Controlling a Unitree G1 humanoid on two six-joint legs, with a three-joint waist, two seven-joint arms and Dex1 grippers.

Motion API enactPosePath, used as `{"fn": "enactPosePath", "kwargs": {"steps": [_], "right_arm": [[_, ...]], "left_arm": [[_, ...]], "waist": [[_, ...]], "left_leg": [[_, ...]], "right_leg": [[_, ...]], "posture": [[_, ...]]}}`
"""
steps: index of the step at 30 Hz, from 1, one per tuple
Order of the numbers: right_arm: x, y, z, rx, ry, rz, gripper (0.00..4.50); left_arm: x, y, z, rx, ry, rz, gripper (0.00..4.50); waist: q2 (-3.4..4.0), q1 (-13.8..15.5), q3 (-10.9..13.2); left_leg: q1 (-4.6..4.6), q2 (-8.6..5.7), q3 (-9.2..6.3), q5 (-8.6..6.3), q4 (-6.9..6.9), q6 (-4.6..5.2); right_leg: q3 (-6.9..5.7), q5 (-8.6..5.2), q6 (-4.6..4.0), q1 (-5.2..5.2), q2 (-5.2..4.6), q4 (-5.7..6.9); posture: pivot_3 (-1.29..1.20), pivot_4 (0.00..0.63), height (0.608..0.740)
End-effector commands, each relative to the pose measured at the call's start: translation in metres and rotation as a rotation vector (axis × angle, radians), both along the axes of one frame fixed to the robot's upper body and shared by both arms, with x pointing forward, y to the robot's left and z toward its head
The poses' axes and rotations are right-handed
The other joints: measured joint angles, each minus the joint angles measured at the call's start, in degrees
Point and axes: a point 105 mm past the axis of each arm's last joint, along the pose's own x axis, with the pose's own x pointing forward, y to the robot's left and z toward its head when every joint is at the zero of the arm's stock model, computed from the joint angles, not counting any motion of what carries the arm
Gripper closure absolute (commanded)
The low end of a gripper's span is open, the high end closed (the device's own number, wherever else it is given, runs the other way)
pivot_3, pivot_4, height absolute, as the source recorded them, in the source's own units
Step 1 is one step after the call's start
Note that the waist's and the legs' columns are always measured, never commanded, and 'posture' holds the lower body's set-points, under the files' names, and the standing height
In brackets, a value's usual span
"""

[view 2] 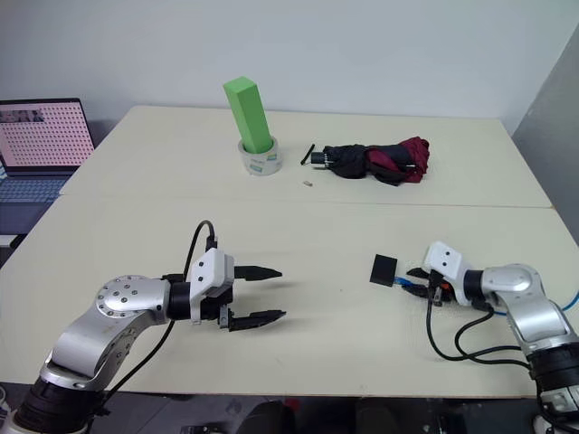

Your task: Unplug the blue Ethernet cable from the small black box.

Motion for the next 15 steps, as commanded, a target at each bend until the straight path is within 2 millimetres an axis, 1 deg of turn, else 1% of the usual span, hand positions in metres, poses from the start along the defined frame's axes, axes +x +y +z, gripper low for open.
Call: {"fn": "enactPosePath", "kwargs": {"steps": [1,3,4,6,8,10,13,15], "right_arm": [[0.001,0.000,0.000,-0.042,-0.016,0.022,3.97],[0.002,0.004,0.005,-0.062,-0.063,0.051,4.38],[0.002,0.006,0.008,-0.067,-0.088,0.064,4.42],[0.005,0.013,0.018,-0.080,-0.160,0.099,4.42],[0.004,0.022,0.029,-0.113,-0.242,0.160,4.42],[0.002,0.039,0.043,-0.166,-0.379,0.265,4.42],[0.001,0.053,0.053,-0.211,-0.511,0.355,4.42],[0.000,0.070,0.065,-0.224,-0.644,0.435,4.42]], "left_arm": [[0.000,-0.002,0.004,-0.023,-0.024,-0.006,0.61],[0.001,-0.002,0.004,-0.050,-0.002,0.005,0.61],[0.002,-0.002,0.004,-0.072,0.021,0.015,0.61],[0.005,-0.001,0.005,-0.151,0.112,0.047,0.61],[0.006,0.002,0.002,-0.192,0.195,0.071,0.61],[0.009,0.001,0.006,-0.281,0.276,0.094,0.61],[0.014,-0.002,0.012,-0.359,0.334,0.111,0.61],[0.020,-0.008,0.016,-0.427,0.391,0.112,0.61]], "waist": [[0.00,0.0,0.0],[0.00,0.0,0.0],[0.00,0.0,0.0],[0.01,0.0,0.0],[0.01,0.0,0.0],[0.02,0.0,0.0],[0.02,-0.1,0.0],[0.02,0.0,0.0]], "left_leg": [[0.00,0.00,0.00,0.00,0.00,0.00],[0.00,0.00,0.00,0.00,0.00,0.00],[0.00,0.00,0.00,0.00,0.00,0.00],[-0.01,0.01,0.00,0.00,0.01,0.00],[0.00,0.01,0.00,0.00,0.00,0.00],[-0.04,0.01,0.00,0.00,0.01,0.00],[-0.05,0.02,-0.02,0.00,0.02,-0.01],[-0.04,0.02,-0.03,0.01,0.05,-0.02]], "right_leg": [[0.00,0.00,0.00,0.00,0.00,0.00],[0.00,0.00,0.00,0.00,0.00,0.00],[0.00,0.00,0.00,0.00,0.00,0.00],[-0.01,0.00,0.00,-0.01,0.00,0.00],[0.00,0.00,0.00,-0.01,0.00,0.03],[0.00,0.00,0.00,-0.08,0.00,0.07],[-0.04,0.00,0.00,-0.08,0.00,0.07],[-0.05,0.00,0.00,-0.05,0.00,0.06]], "posture": [[0.00,0.150,0.740],[0.00,0.150,0.740],[0.00,0.150,0.740],[0.00,0.150,0.740],[0.00,0.150,0.740],[0.00,0.150,0.740],[0.00,0.150,0.740],[0.00,0.150,0.740]]}}
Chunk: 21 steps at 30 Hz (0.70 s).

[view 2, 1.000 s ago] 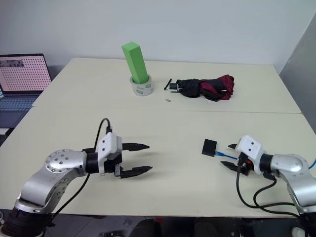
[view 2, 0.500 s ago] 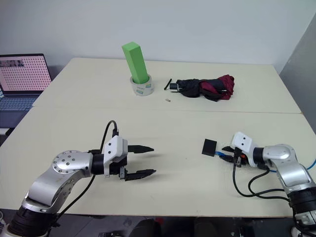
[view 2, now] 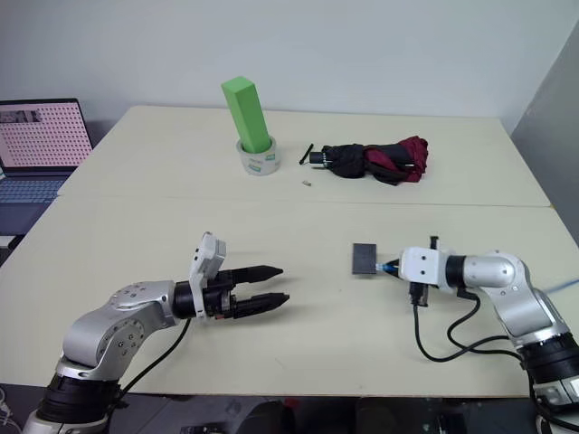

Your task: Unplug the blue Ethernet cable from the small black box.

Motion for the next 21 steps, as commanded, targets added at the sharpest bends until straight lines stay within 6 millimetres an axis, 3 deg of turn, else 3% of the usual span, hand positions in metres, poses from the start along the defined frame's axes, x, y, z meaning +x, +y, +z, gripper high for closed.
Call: {"fn": "enactPosePath", "kwargs": {"steps": [1,7,16,21], "right_arm": [[-0.003,0.032,0.028,-0.022,-0.256,0.175,4.42],[-0.009,0.056,0.038,-0.004,-0.353,0.290,4.43],[-0.016,0.070,0.047,0.025,-0.407,0.345,4.43],[-0.016,0.071,0.049,0.032,-0.418,0.350,4.43]], "left_arm": [[0.010,-0.009,0.016,-0.134,0.066,0.013,0.61],[0.018,-0.029,0.024,-0.220,0.110,-0.017,0.61],[0.020,-0.037,0.028,-0.287,0.142,-0.032,0.61],[0.020,-0.037,0.031,-0.315,0.144,-0.029,1.59]], "waist": [[0.00,0.0,0.0],[-0.01,0.0,0.0],[-0.01,0.0,0.0],[-0.01,0.0,0.0]], "left_leg": [[0.00,-0.01,-0.01,0.00,0.01,0.00],[-0.02,-0.01,0.00,0.01,0.04,-0.02],[-0.01,0.00,0.00,0.01,0.04,-0.02],[-0.01,0.00,0.00,0.01,0.04,-0.02]], "right_leg": [[-0.01,0.00,0.00,0.01,0.00,-0.01],[-0.03,0.00,0.00,0.00,-0.01,0.00],[-0.02,0.00,0.00,0.00,-0.01,0.00],[-0.02,0.00,0.00,0.00,-0.01,0.01]], "posture": [[0.00,0.150,0.740],[0.00,0.150,0.740],[0.00,0.150,0.740],[0.00,0.150,0.740]]}}
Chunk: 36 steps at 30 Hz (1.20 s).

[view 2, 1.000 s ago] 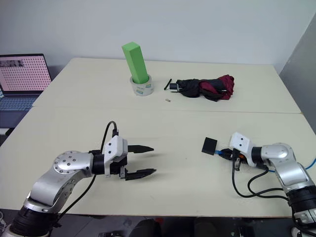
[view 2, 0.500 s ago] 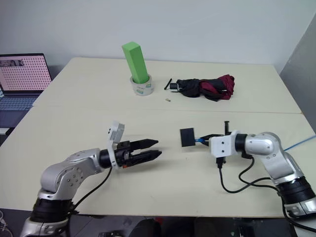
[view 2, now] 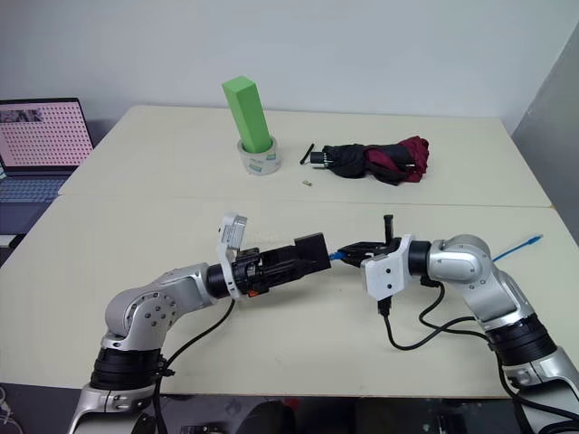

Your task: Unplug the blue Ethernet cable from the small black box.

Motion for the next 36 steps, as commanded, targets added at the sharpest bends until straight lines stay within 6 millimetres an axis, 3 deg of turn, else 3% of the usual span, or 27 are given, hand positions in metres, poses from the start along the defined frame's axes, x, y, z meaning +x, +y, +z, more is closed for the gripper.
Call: {"fn": "enactPosePath", "kwargs": {"steps": [1,10,15,17,20,25,29,36], "right_arm": [[-0.005,0.007,0.015,0.019,-0.076,0.038,4.43],[-0.006,0.012,0.016,0.032,-0.099,0.060,4.43],[-0.007,0.014,0.015,0.012,-0.117,0.083,4.43],[-0.007,0.012,0.015,0.001,-0.101,0.081,3.69],[-0.007,0.006,0.019,-0.020,-0.073,0.067,3.12],[-0.026,-0.001,0.030,0.076,0.283,0.004,1.98],[-0.034,0.002,0.043,0.233,0.563,-0.053,1.98],[-0.036,0.001,0.030,0.402,0.950,-0.144,1.98]], "left_arm": [[0.001,0.002,0.011,-0.042,-0.022,-0.001,1.70],[0.003,0.003,0.009,-0.034,-0.020,0.010,3.66],[0.003,0.004,0.008,-0.026,-0.021,0.009,3.71],[0.004,0.004,0.008,-0.019,-0.024,0.007,3.71],[0.004,0.005,0.011,-0.003,-0.032,-0.007,3.71],[0.001,0.008,0.018,0.048,-0.081,-0.080,3.71],[-0.005,0.011,0.019,0.142,-0.173,-0.159,3.71],[-0.009,0.015,0.041,0.144,-0.287,-0.242,3.71]], "waist": [[0.00,0.0,0.0],[0.00,0.0,0.0],[0.00,0.0,0.0],[0.00,0.0,0.0],[0.00,0.0,0.0],[0.00,0.1,0.0],[0.01,0.1,0.0],[0.00,0.1,0.0]], "left_leg": [[0.00,0.00,0.00,0.00,0.00,0.00],[0.00,0.00,0.00,0.00,0.00,0.00],[0.00,0.00,0.00,0.00,0.00,0.00],[0.00,0.00,0.00,0.00,0.00,0.00],[0.00,0.00,0.00,0.00,0.00,0.00],[-0.02,0.00,-0.02,0.00,0.00,0.00],[-0.02,0.01,-0.05,0.00,0.00,0.00],[-0.05,-0.01,-0.07,0.00,-0.01,0.01]], "right_leg": [[0.00,0.00,0.00,0.00,0.00,0.00],[0.00,0.00,0.00,0.00,0.00,0.00],[0.00,0.00,0.00,0.00,0.00,0.00],[0.00,0.00,0.00,0.00,0.00,0.00],[0.00,0.00,0.00,0.00,0.00,0.00],[-0.01,0.00,0.00,0.00,-0.01,-0.02],[-0.03,0.00,0.00,0.01,-0.01,-0.02],[-0.04,0.00,0.00,0.01,-0.01,-0.06]], "posture": [[0.00,0.150,0.740],[0.00,0.150,0.740],[0.00,0.150,0.740],[0.00,0.150,0.740],[0.00,0.150,0.740],[0.00,0.150,0.740],[0.00,0.150,0.740],[0.00,0.150,0.740]]}}
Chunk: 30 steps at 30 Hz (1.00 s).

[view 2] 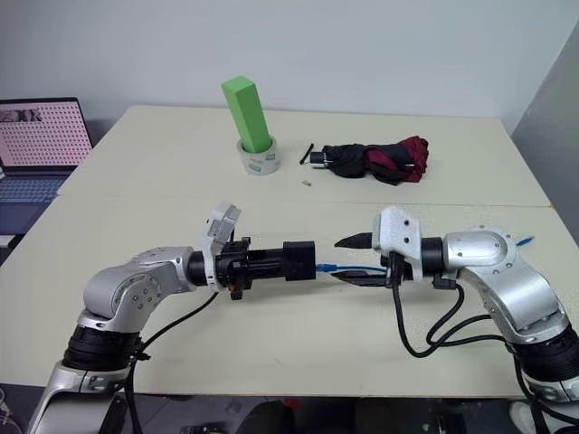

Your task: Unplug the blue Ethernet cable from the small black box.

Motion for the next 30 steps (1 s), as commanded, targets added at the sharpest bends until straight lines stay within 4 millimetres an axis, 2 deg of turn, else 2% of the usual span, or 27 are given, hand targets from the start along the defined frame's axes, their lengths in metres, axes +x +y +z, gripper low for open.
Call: {"fn": "enactPosePath", "kwargs": {"steps": [1,8,22,25,30], "right_arm": [[-0.004,0.000,-0.001,0.100,0.163,-0.021,1.98],[-0.004,0.013,0.001,0.220,0.296,0.001,1.98],[-0.002,0.016,-0.002,0.210,0.338,0.020,1.98],[-0.001,0.017,-0.002,0.213,0.341,0.023,2.42],[-0.002,0.018,-0.004,0.190,0.336,0.034,3.69]], "left_arm": [[-0.004,0.000,0.023,-0.036,-0.093,-0.059,3.71],[-0.013,-0.001,0.025,-0.049,-0.088,-0.098,3.71],[-0.012,0.002,0.024,-0.053,-0.097,-0.078,3.71],[-0.013,0.002,0.023,-0.049,-0.098,-0.080,3.71],[-0.012,0.001,0.024,-0.059,-0.097,-0.074,3.71]], "waist": [[0.00,0.0,0.0],[0.01,-0.1,0.0],[0.01,-0.1,0.0],[0.01,-0.1,0.0],[0.01,-0.1,0.0]], "left_leg": [[-0.01,0.00,-0.01,0.00,0.00,0.00],[-0.02,0.00,0.01,-0.01,-0.02,0.01],[-0.02,-0.01,0.00,-0.01,-0.03,0.02],[-0.02,-0.01,0.00,-0.01,-0.03,0.01],[-0.02,-0.01,0.00,-0.01,-0.03,0.02]], "right_leg": [[-0.01,0.00,0.00,0.00,0.00,-0.01],[0.02,0.00,0.00,-0.03,0.01,0.00],[0.00,0.00,0.00,-0.03,0.01,-0.02],[0.01,0.00,0.00,-0.03,0.01,-0.02],[0.01,0.00,0.00,-0.03,0.01,-0.02]], "posture": [[0.00,0.150,0.740],[0.00,0.150,0.740],[0.00,0.150,0.740],[0.00,0.150,0.740],[0.00,0.150,0.740]]}}
